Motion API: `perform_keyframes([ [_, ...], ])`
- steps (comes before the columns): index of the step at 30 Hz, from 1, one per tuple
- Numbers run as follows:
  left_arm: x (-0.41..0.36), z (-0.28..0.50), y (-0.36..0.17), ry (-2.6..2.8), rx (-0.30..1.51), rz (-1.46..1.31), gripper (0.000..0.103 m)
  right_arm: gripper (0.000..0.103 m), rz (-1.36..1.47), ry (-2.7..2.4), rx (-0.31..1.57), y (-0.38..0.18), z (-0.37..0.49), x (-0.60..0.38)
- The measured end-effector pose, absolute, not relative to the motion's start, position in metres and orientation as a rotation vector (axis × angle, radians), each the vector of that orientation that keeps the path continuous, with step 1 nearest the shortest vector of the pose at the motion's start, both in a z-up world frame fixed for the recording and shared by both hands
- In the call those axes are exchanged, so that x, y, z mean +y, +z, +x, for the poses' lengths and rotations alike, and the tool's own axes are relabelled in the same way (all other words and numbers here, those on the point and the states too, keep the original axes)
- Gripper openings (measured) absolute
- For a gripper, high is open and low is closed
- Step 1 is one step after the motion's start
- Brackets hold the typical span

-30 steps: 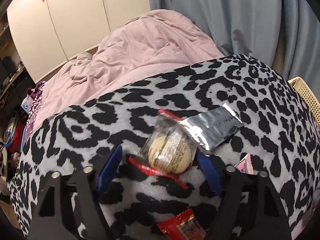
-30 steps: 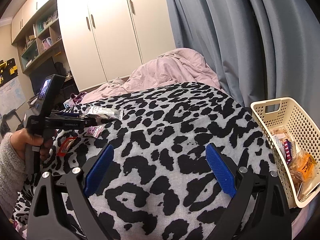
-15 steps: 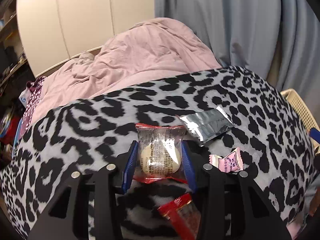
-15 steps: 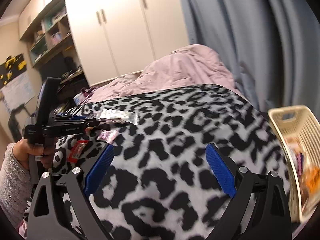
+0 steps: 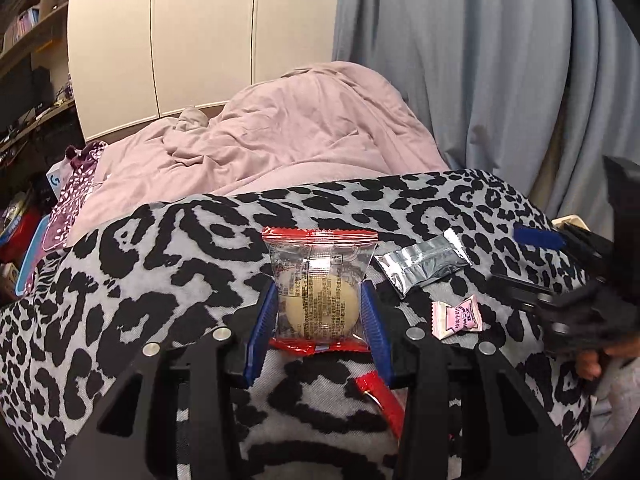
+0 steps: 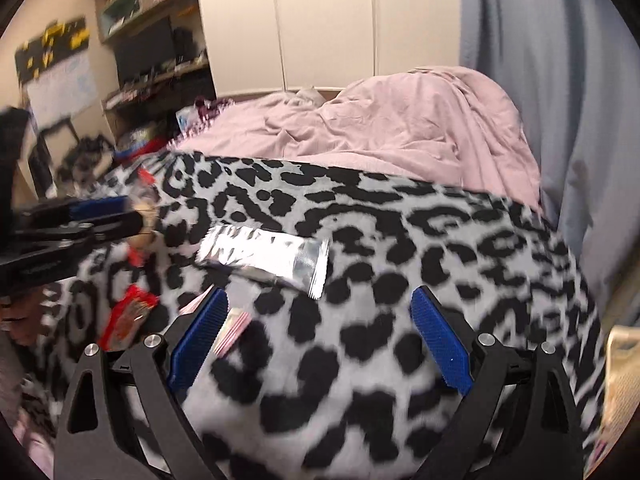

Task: Organize snacks
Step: 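Grasp the round cake in clear red-edged wrapper with the left gripper, then grasp the silver foil packet with the right gripper and lift it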

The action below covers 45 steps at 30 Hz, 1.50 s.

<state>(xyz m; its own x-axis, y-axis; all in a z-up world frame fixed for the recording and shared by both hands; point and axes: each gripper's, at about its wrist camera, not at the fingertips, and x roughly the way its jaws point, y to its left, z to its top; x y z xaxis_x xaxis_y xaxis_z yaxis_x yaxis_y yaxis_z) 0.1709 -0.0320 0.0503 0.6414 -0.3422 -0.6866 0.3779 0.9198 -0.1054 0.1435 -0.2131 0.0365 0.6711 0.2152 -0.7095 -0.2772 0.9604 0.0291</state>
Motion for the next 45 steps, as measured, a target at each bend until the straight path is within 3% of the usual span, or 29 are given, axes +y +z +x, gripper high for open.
perform_keyframes([
  [7,-0.027,0.168,0.048,-0.425,0.766,0.024,0.043,0.094,-0.291,0.314,0.845,0.019,0.175,-0.180],
  [16,-0.019,0.168,0.045,-0.423,0.772,-0.003,0.043,0.093,-0.307,0.349,0.847,0.017,0.203,-0.161],
  [20,-0.018,0.169,0.045,-0.425,0.775,-0.011,0.043,0.070,-0.227,0.386,0.872,0.017,0.217,-0.162],
  [24,-0.017,0.168,0.045,-0.429,0.773,-0.017,0.043,0.056,-0.171,0.382,0.872,0.019,0.222,-0.165],
  [28,-0.015,0.168,0.046,-0.429,0.773,-0.023,0.043,0.035,-0.151,0.360,0.861,0.021,0.220,-0.169],
  [45,-0.020,0.158,0.061,-0.436,0.748,-0.024,0.043,0.035,0.010,0.292,0.795,0.045,0.194,-0.204],
])
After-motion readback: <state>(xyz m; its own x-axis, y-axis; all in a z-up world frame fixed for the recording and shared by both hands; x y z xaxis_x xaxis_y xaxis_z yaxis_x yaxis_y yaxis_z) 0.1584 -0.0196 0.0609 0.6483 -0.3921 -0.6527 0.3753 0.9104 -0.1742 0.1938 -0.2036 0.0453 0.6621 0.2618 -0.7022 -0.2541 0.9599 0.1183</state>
